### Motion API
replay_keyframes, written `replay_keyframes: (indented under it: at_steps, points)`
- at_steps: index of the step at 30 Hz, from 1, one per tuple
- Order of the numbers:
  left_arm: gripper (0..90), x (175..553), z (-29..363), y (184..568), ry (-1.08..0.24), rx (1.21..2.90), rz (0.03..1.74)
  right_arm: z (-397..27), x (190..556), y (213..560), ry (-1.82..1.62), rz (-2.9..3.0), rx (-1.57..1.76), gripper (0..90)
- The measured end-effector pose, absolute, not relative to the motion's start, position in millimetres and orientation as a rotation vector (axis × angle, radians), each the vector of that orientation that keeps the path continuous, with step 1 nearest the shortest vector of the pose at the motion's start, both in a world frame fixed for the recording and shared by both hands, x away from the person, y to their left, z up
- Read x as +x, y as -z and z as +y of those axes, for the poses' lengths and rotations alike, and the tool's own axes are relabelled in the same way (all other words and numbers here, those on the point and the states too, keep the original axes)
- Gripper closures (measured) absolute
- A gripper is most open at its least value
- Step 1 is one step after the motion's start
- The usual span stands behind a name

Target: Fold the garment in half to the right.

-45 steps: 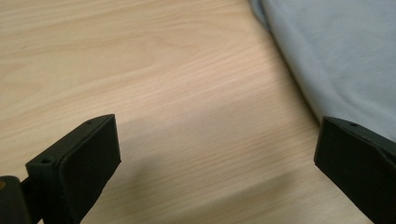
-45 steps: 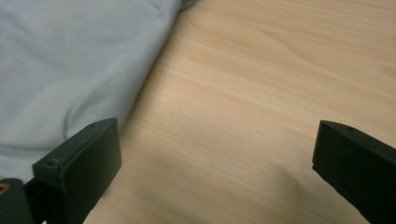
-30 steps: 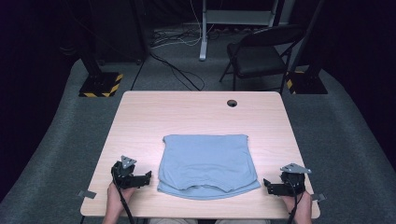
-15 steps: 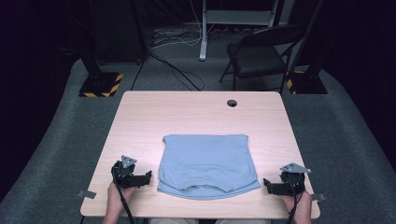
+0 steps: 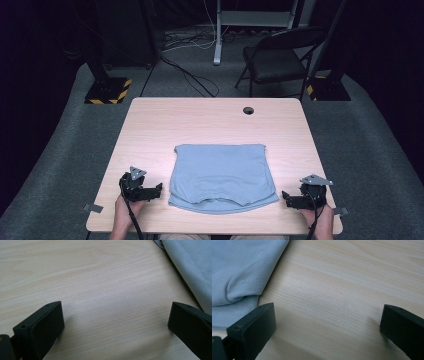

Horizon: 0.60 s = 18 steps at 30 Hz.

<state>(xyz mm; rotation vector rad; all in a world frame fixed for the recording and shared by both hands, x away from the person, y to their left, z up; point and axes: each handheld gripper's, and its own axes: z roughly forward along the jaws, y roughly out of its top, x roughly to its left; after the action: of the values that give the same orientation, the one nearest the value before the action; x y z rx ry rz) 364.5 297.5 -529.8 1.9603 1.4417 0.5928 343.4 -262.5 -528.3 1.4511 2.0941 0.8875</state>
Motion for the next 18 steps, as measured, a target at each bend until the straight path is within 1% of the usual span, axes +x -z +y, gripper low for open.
replay_keyframes:
  at_steps: [8,11,13,18]
  points:
    - [0.1,368,299,529,-0.577,1.960,1.430,-262,344,528,-0.888,2.098,1.445,0.0]
    - [0.1,375,301,527,-0.535,1.956,1.435,-261,344,528,-0.880,2.099,1.439,0.0]
    - [0.2,380,301,524,-0.530,1.946,1.432,-260,342,526,-0.893,2.078,1.425,0.5]
    - [0.3,391,291,515,-0.556,1.958,1.392,-240,337,516,-0.942,2.095,1.351,0.6]
